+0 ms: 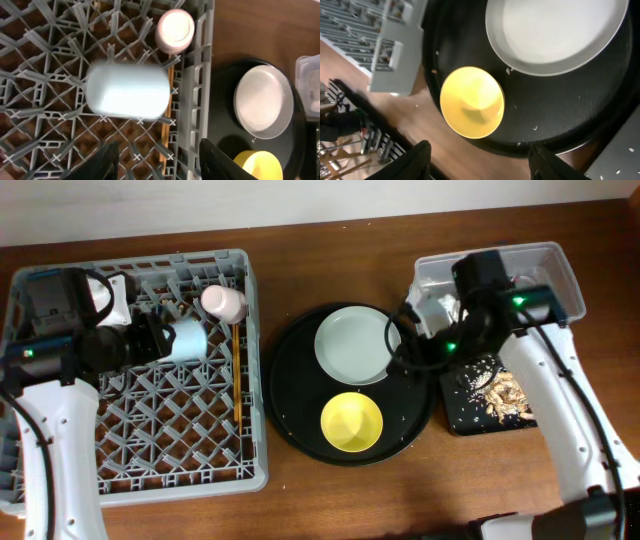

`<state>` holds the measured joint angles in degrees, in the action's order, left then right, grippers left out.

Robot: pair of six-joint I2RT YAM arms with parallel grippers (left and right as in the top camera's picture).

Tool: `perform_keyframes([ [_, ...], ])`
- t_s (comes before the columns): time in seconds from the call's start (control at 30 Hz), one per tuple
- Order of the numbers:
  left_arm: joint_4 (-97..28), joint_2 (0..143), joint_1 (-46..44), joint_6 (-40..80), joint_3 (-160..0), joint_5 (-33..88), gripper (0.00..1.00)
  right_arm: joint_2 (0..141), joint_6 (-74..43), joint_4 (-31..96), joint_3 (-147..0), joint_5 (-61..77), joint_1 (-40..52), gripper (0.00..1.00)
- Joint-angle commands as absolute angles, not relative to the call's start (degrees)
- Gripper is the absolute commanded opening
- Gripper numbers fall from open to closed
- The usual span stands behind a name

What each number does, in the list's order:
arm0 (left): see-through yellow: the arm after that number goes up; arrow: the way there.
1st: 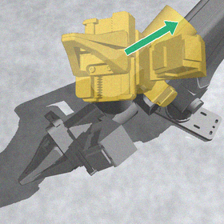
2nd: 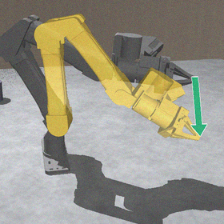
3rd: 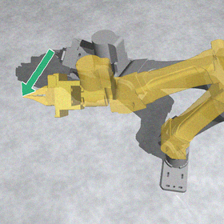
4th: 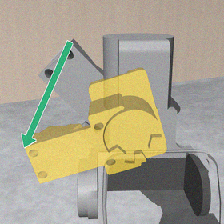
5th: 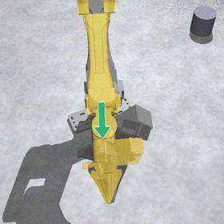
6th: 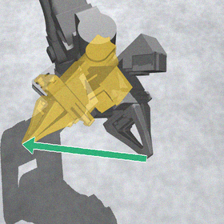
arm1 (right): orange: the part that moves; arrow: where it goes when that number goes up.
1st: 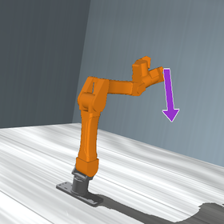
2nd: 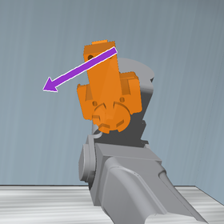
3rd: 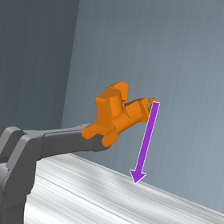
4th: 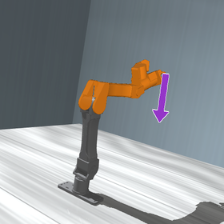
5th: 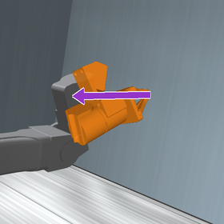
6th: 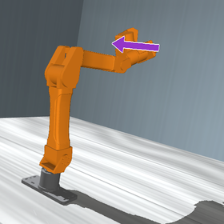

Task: Sort waste into correct bins and load items into the dishwasher rack
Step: 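Carry the blue cup with the left gripper over the rack near the pink cup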

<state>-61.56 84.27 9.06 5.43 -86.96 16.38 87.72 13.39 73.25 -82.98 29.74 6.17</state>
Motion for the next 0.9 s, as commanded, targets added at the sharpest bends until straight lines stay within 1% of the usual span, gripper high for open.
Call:
perform_keyframes([
  [0.0, -62.06, 88.4, 7.44, 6.87, -87.99, 13.67, 0.5, 87.88, 12.75, 72.18, -79.59, 28.86, 5.98, 0.63],
  [0.13, -60.4, 91.26, 7.18, 7.07, -88.01, 13.61, 0.5, 87.85, 12.78, 72.44, -79.59, 28.84, 5.98, 0.63],
  [0.2, -60.05, 91.18, 7.18, 7.22, -88.01, 11.46, 0.52, 87.85, 12.75, 72.66, -79.59, 28.82, 5.98, 0.64],
  [0.23, -59.9, 91.15, 7.18, 8.49, -88.01, 8.67, 0.6, 87.85, 12.78, 72.6, -79.59, 28.82, 5.98, 0.66],
  [0.27, -59.18, 91.18, 7.33, 10.57, -88.01, 5.93, 0.67, 87.85, 12.75, 72.27, -79.59, 28.08, 5.98, 0.79],
  [0.3, -58.02, 91.18, 7.42, 10.72, -88.01, 5.87, 0.69, 87.85, 12.75, 72.14, -79.59, 27.22, 5.98, 0.99],
  [0.33, -55.92, 91.24, 7.4, 10.72, -88.01, 5.96, 0.79, 87.85, 12.75, 72.16, -79.59, 26.22, 5.98, 0.99],
  [0.37, -52.93, 91.29, 7.4, 10.74, -88.01, 5.37, 0.92, 87.85, 12.78, 72.2, -79.59, 26.06, 5.98, 0.99],
  [0.43, -49.06, 91.44, 7.73, 14.39, -88.01, 0.95, 0.95, 87.85, 12.8, 72.14, -79.59, 26.04, 5.96, 0.99],
  [0.47, -48.23, 91.44, 8.36, 16.08, -88.01, 0.67, 0.95, 87.85, 12.8, 72.14, -79.59, 26.04, 5.98, 0.99],
  [0.5, -47.75, 91.46, 9.19, 17.52, -88.01, 0.71, 0.91, 87.85, 12.8, 72.14, -79.59, 26.06, 5.98, 0.99],
  [0.53, -47.31, 91.81, 10.13, 18.06, -88.01, 1.34, 0.69, 87.85, 12.8, 72.14, -79.59, 26.06, 5.98, 0.99],
  [0.57, -46.92, 92.51, 10.7, 18.04, -88.01, 1.54, 0.51, 87.85, 12.8, 72.14, -79.59, 26.06, 5.98, 0.99],
  [0.6, -46.46, 93.69, 11.05, 18.04, -88.01, 1.52, 0.28, 87.85, 12.8, 72.14, -79.59, 26.06, 5.98, 0.99],
  [0.63, -45.87, 94.94, 11.05, 18.0, -88.01, 1.5, 0.17, 87.85, 12.8, 72.14, -79.59, 26.04, 5.98, 0.99],
  [0.67, -44.25, 97.49, 11.05, 17.98, -88.01, 1.48, 0.09, 87.85, 12.8, 72.14, -79.59, 26.04, 5.98, 0.99],
  [0.77, -41.45, 101.62, 11.05, 18.02, -88.01, 2.72, 0.08, 87.85, 12.8, 72.14, -79.59, 26.06, 5.98, 0.99],
  [0.87, -42.24, 103.42, 11.03, 18.0, -88.01, 8.43, 0.07, 87.85, 12.8, 72.14, -79.59, 26.06, 5.98, 0.99],
])
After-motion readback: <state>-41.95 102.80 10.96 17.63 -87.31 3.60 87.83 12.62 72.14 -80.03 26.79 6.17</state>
